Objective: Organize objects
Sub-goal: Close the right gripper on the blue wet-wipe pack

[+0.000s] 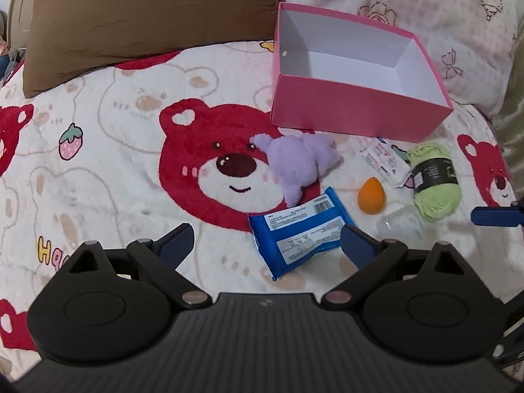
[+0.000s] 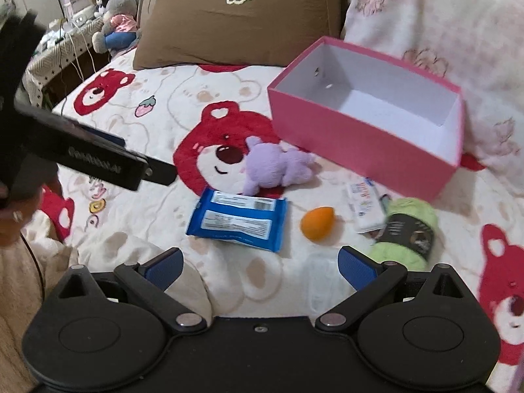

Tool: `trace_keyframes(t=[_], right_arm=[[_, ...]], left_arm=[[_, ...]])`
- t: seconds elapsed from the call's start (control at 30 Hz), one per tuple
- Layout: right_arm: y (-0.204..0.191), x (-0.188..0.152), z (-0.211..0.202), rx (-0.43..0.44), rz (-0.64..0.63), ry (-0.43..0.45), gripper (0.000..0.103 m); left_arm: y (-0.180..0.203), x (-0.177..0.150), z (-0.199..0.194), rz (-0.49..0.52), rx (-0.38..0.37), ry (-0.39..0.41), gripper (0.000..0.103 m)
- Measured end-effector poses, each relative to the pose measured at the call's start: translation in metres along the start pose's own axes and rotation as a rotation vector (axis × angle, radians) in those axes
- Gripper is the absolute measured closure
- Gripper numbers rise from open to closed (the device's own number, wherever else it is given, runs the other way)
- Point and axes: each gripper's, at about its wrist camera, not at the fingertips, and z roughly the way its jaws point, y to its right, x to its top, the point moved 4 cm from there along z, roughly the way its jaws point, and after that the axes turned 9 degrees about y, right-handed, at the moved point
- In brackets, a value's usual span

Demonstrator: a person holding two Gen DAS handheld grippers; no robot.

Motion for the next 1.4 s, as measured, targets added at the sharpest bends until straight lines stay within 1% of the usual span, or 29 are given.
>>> trace_keyframes(t=[0.1,0.17,0.3,0.37,0.43,0.53,0.6,0.63,0.7,0.77,0.83,0.9,0.93,1.0,1.03,1.2,1.27,1.4], right_arm=[[0.003,0.001,0.014,0.043,0.042,0.008,0.002],[-0.001,0.002,0.024,0.089,0.022,0.013,0.002],[-0.002,-0.001,0.048,0.133,0.035,0.013,0.002],[-0.001,-0.004,0.059,0.15,0.046,0.036,0.004],[0.0,-0.007,0.068,0.169,0.056,0.062,0.005],[0.0,-0.014,0.083,0.174,0.061,0.082,0.008],[0.001,-0.018,0.092,0.173,0.068,0.096,0.01],[0.002,-0.02,0.096,0.175,0.08,0.1,0.012],[0.007,-0.023,0.106,0.159,0.094,0.098,0.016],[0.012,-0.026,0.114,0.159,0.11,0.098,0.019],[0.019,-0.029,0.121,0.155,0.137,0.086,0.023],[0.022,-0.031,0.127,0.15,0.147,0.076,0.03],[0.023,-0.033,0.129,0.148,0.151,0.071,0.032],[0.027,-0.036,0.134,0.138,0.175,0.061,0.041],[0.03,-0.038,0.136,0.131,0.195,0.057,0.043],[0.045,-0.041,0.143,0.081,0.278,0.058,0.066],[0.047,-0.041,0.146,0.067,0.294,0.045,0.067],[0.047,-0.046,0.148,0.079,0.325,0.035,0.067]], left_arm=[[0.0,-0.007,0.008,-0.008,-0.001,0.017,0.008],[0.0,-0.011,0.013,-0.014,0.008,0.018,0.008],[-0.001,-0.018,0.027,-0.024,0.037,0.006,0.009],[-0.002,-0.021,0.034,-0.023,0.045,-0.004,0.01],[-0.003,-0.024,0.041,-0.042,0.053,-0.011,0.011],[-0.004,-0.028,0.053,-0.075,0.048,-0.027,0.018],[-0.006,-0.03,0.059,-0.104,0.052,-0.033,0.027],[-0.007,-0.032,0.063,-0.123,0.052,-0.036,0.029],[-0.01,-0.035,0.072,-0.158,0.05,-0.049,0.035],[-0.013,-0.039,0.079,-0.195,0.045,-0.06,0.04],[-0.016,-0.042,0.085,-0.221,0.046,-0.064,0.042],[-0.016,-0.044,0.09,-0.229,0.058,-0.068,0.046],[-0.016,-0.045,0.092,-0.231,0.066,-0.068,0.047],[-0.016,-0.048,0.096,-0.232,0.076,-0.069,0.051],[-0.015,-0.051,0.099,-0.235,0.082,-0.074,0.052],[-0.015,-0.061,0.106,-0.282,0.101,-0.077,0.059],[-0.015,-0.061,0.106,-0.283,0.103,-0.073,0.062],[-0.014,-0.063,0.106,-0.286,0.113,-0.068,0.062]])
